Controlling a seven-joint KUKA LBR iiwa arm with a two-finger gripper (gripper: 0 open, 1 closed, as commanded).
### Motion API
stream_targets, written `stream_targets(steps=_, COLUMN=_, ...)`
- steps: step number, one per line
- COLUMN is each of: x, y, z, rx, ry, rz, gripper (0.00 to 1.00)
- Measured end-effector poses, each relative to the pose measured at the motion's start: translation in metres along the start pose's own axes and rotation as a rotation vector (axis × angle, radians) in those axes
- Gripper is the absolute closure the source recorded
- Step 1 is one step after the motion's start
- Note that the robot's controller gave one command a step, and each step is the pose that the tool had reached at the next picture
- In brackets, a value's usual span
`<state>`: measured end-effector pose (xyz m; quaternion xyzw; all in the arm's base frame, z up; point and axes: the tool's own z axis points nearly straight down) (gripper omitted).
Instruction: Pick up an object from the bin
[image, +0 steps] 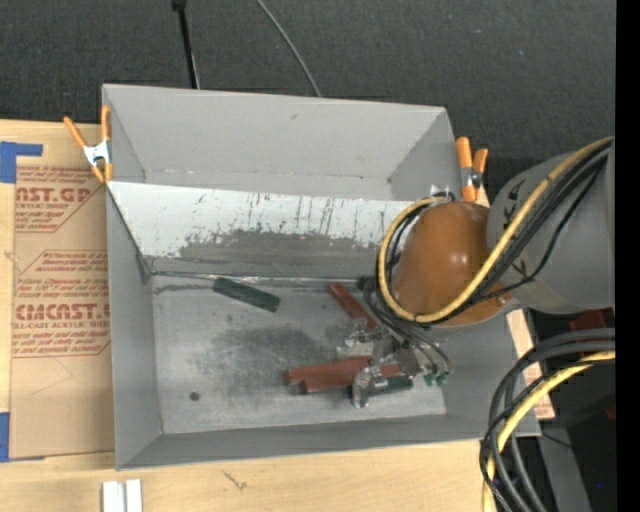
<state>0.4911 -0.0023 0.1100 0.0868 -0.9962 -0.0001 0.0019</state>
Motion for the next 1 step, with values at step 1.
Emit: stream_targets(steps=1, x=-0.0005, y=-0.0001, z=-0.0101, rx=0.000, ry=-0.002, rz=0.000, gripper=1.00)
